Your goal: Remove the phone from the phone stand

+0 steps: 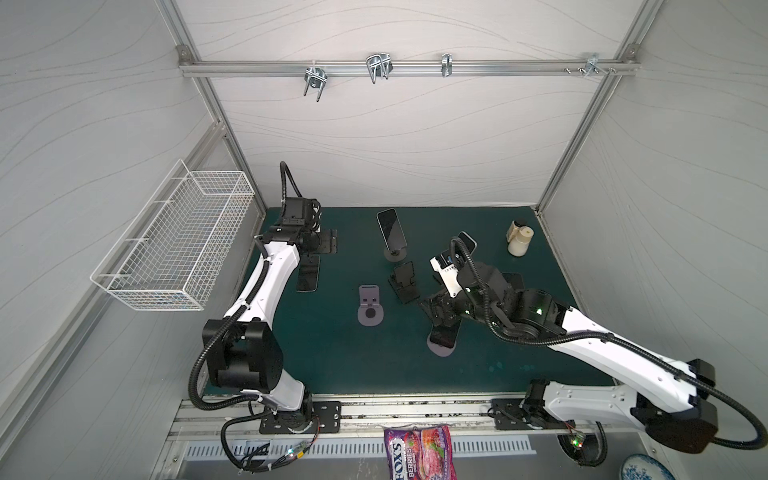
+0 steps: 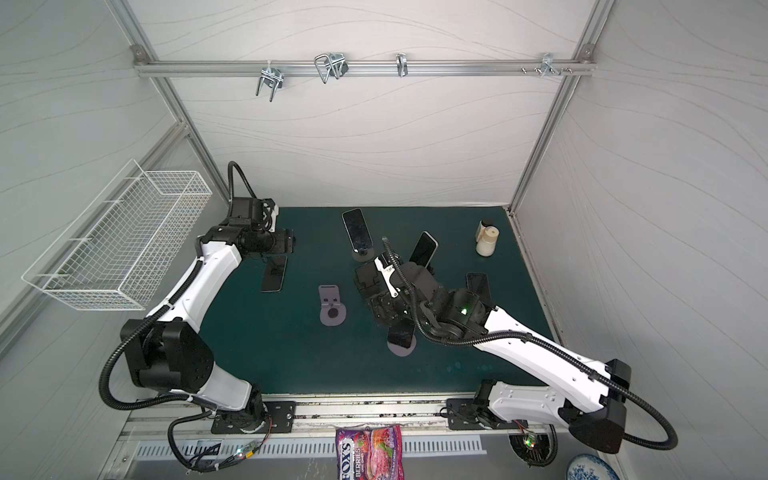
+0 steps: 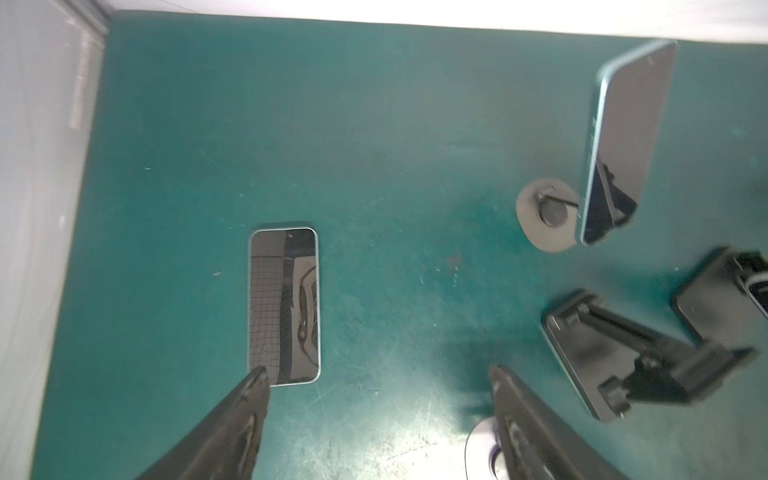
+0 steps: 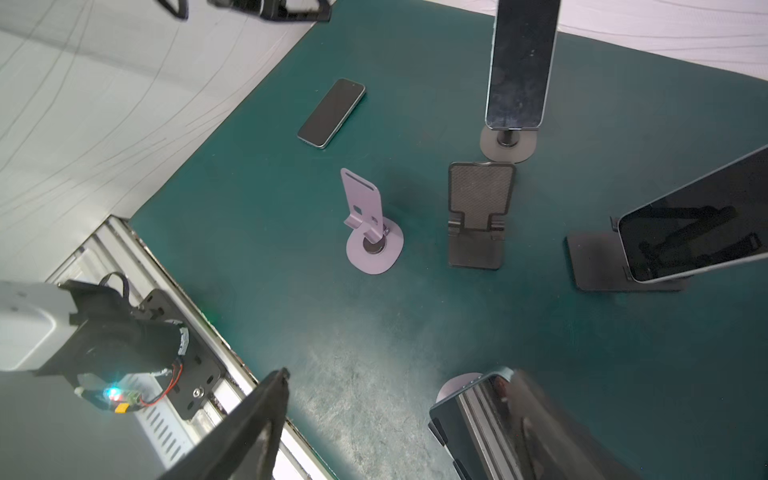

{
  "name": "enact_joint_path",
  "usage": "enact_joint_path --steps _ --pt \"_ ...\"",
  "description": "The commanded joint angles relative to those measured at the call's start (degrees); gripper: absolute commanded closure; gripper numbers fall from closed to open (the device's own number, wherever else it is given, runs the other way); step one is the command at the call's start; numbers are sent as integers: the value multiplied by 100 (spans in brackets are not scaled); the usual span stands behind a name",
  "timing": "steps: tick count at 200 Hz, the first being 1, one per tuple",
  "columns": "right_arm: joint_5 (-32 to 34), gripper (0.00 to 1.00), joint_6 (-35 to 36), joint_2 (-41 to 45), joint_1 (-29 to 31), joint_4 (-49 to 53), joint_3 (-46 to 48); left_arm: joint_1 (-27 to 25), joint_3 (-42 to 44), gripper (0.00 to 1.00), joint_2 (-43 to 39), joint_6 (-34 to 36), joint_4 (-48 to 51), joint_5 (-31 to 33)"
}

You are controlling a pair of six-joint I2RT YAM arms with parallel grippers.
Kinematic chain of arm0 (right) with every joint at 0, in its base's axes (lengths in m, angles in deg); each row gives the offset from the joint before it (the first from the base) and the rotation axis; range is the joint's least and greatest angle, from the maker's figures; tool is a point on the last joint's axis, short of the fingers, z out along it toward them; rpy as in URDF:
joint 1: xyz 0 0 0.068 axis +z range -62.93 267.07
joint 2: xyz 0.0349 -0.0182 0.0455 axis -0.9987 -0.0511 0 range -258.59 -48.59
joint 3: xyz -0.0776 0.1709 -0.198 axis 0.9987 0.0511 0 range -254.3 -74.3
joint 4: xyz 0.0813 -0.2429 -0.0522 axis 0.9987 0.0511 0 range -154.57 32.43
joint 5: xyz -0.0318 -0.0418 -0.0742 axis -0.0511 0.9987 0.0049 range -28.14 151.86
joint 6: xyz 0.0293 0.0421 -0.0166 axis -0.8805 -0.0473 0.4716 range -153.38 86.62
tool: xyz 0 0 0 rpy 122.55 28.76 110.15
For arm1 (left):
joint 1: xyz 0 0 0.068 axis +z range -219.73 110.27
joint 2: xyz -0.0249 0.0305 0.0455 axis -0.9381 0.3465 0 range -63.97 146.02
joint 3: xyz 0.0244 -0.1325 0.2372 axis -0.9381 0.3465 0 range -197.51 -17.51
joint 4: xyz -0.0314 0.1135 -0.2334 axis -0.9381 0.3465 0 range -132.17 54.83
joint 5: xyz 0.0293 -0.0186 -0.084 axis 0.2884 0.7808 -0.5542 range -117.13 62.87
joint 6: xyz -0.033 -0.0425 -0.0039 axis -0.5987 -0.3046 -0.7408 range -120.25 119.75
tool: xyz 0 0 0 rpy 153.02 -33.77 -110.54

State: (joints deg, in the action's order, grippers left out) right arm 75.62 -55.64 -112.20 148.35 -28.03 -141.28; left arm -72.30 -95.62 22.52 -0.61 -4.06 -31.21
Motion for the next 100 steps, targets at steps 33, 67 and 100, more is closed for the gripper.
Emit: enact_joint_path --steps 33,67,100 --pt "528 19 -666 -177 116 132 -140 -283 1108 15 -1402 562 -1344 -1157" --pt "1076 19 -781 -563 190 532 -483 -502 1746 15 -2267 697 -1778 -1462" --pt "1539 19 -978 -834 218 953 -829 -675 2143 14 -2993 524 -1902 -1684"
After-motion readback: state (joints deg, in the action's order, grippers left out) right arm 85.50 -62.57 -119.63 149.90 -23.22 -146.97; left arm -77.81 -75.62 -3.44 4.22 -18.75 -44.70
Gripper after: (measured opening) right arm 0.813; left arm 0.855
